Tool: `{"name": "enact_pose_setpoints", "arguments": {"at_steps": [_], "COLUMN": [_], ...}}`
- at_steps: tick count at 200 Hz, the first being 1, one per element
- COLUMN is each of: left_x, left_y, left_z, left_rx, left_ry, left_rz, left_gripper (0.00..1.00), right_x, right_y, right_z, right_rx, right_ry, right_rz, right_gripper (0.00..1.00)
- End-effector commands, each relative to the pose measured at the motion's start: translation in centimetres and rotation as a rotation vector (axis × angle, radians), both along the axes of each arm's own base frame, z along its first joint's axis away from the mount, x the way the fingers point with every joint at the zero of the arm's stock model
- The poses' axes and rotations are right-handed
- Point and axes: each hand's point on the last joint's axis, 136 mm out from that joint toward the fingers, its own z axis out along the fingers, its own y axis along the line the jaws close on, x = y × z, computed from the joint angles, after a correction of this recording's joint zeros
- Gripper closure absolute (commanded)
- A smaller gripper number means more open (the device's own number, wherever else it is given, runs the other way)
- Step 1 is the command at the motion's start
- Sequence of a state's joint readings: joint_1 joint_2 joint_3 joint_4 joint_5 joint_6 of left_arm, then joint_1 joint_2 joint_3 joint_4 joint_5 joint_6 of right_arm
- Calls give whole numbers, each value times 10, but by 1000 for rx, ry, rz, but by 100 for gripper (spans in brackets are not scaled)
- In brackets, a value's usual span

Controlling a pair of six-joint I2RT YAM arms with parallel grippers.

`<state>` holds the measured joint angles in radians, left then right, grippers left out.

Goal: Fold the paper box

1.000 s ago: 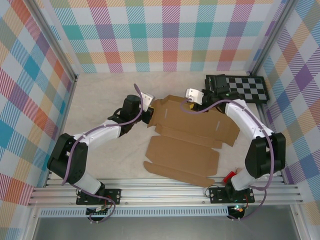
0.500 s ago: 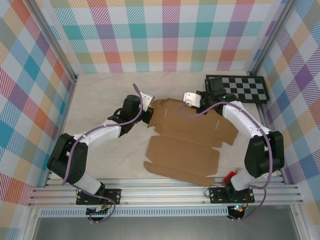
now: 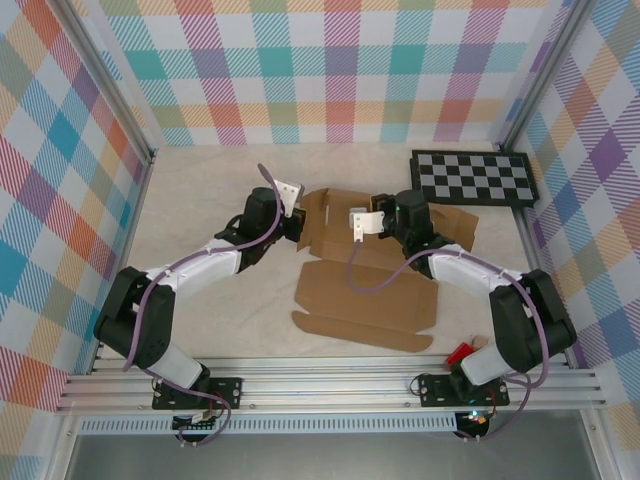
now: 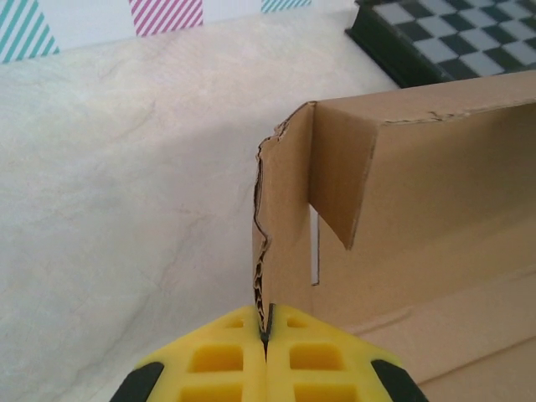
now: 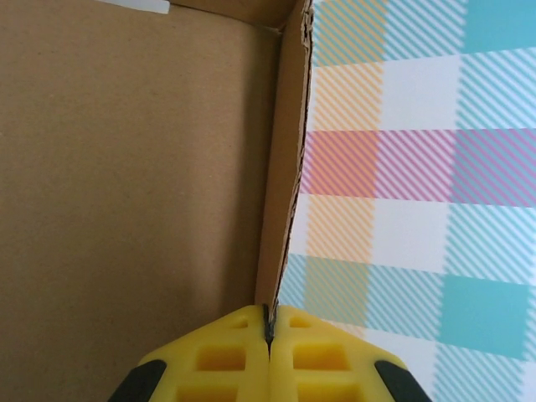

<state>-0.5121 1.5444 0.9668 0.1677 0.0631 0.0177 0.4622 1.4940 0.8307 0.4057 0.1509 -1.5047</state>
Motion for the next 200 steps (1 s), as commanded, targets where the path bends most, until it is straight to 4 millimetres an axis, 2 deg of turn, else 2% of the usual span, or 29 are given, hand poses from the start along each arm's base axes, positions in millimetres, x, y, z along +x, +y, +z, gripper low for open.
{"name": "enact_pose_setpoints", "arguments": {"at_steps": [1,24,42,55,65,87,100,119,135,150,169,200], "left_x": [-10,-35,-49,-52,-42,-8,13,36,43,42,51,57], "left_y": [-12,-19,-14,-1,19,72,106,140,140,127,114,78], "left_z": [36,25,12,4,5,30,35,32,21,4,-8,-21], "left_rx": [-104,-120,-108,-74,-38,-35,-12,-19,-26,-5,-8,91], "left_ry": [-55,-13,37,76,74,8,-57,-67,-64,-63,-67,-99], "left_rz": [-80,-197,-264,-277,-216,-67,-16,-68,-214,-359,-416,-548], "left_gripper": [86,63,56,54,53,54,54,53,53,53,54,53], "right_x": [17,17,16,14,12,5,0,-7,-12,-17,-26,-33], "right_y": [2,2,2,2,2,3,4,7,9,12,17,19], "right_z": [42,41,38,35,31,26,22,14,11,10,11,8], "right_rx": [-8,-12,-13,-15,-15,-18,-21,-27,-12,8,36,59], "right_ry": [-173,-177,-180,-172,-161,-140,-123,-102,-92,-81,-54,-14], "right_rz": [-28,-25,-22,-19,-14,11,36,72,90,114,153,174], "right_gripper": [100,100,100,100,100,100,100,100,100,100,100,100]}}
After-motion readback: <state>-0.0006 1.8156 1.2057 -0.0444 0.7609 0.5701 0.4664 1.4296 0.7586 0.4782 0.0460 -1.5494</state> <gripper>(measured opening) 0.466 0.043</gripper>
